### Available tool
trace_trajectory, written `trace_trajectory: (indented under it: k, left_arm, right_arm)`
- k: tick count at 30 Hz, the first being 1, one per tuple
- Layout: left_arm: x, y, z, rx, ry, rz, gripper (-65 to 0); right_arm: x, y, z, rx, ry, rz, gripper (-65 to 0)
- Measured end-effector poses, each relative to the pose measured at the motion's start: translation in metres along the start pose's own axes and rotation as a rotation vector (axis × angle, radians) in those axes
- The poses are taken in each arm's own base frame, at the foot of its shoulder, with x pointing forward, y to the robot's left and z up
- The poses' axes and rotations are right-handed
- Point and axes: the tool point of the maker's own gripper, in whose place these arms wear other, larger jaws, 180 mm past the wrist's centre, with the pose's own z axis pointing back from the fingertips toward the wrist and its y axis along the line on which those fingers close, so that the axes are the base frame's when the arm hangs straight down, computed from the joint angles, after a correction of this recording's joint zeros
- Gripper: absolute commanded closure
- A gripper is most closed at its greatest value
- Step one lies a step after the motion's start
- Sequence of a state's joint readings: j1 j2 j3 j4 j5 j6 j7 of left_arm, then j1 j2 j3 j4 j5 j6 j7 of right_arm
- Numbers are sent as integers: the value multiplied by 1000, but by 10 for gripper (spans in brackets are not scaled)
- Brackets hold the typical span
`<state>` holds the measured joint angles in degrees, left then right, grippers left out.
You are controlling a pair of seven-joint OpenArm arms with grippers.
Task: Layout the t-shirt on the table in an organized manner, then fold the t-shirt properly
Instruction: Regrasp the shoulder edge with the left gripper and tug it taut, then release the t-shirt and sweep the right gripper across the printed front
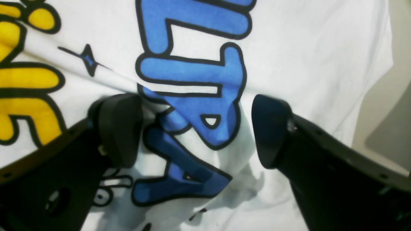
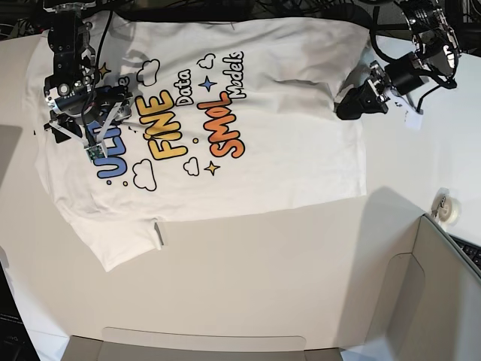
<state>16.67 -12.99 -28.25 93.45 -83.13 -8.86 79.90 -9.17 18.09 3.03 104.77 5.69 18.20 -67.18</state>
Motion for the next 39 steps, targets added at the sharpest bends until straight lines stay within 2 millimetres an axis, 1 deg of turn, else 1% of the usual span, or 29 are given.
trace_trajectory:
  k: [2,4,6,8,11,12,13,15,18,19,21,23,25,26,27,31,32,33,34,36,38,39]
  left_arm:
    - [1,1,1,3,-4,0,-296]
    - [2,4,6,23,0,-9,-294]
    - [2,9,13,51,15,-22,-265]
    - [0,12,16,63,20,-20,-190]
    - [-3,13,15,61,26,-14,-47]
    - [-3,12,14,58,26,-17,-27]
    - [-3,10,14,57,27,-23,-25]
    - [-1,2,16,56,25,-60,-42]
    - [-2,-18,21,46,20,-143,-59]
    - [-2,-21,21,46,19,-156,-59]
    - [-5,-24,23,53,25,-174,-59]
    - [-10,-26,26,63,34,-193,-59]
    - [-17,-29,29,71,46,-206,-59]
    - [-21,-30,30,75,53,-211,-58]
    - [-25,-30,32,81,60,-215,-58]
    - [-44,-26,37,99,99,-196,-59]
    - [-49,-23,39,106,107,-184,-59]
    - [-53,-21,39,113,117,-176,-59]
    - [-58,-20,39,114,135,-171,-59]
    - [-68,-16,33,130,182,-179,-58]
    - [-79,-5,24,186,234,-199,-57]
    - [-87,-4,19,193,262,-205,-51]
  right_arm:
    - [0,0,0,0,1,0,-522]
    - [0,0,0,0,2,0,-522]
    - [1,0,0,0,0,-1,-522]
    - [0,0,0,-1,1,0,-522]
    - [4,-1,0,-4,3,-4,-522]
    - [7,-1,1,-1,2,-8,-522]
    - [11,-3,2,-4,-2,-7,-522]
    - [33,-8,11,-22,-60,-4,-522]
    - [87,-17,32,-51,-220,-17,-522]
    - [99,-19,37,-57,-253,-23,-522]
    - [114,-16,43,-49,-278,-45,-522]
    - [129,-8,46,-24,-311,-75,-523]
    - [147,10,50,33,-357,-101,-523]
    - [157,24,52,75,-380,-103,-523]
    - [168,47,51,146,-394,-95,-522]
    - [206,152,41,385,-361,14,-522]
    - [215,177,43,433,-355,54,-522]
    - [223,197,46,469,-355,89,-522]
    - [232,211,49,495,-367,114,-522]
    - [251,233,54,535,-407,146,-522]
    - [253,240,41,531,-377,183,-522]
    - [248,241,31,521,-342,204,-521]
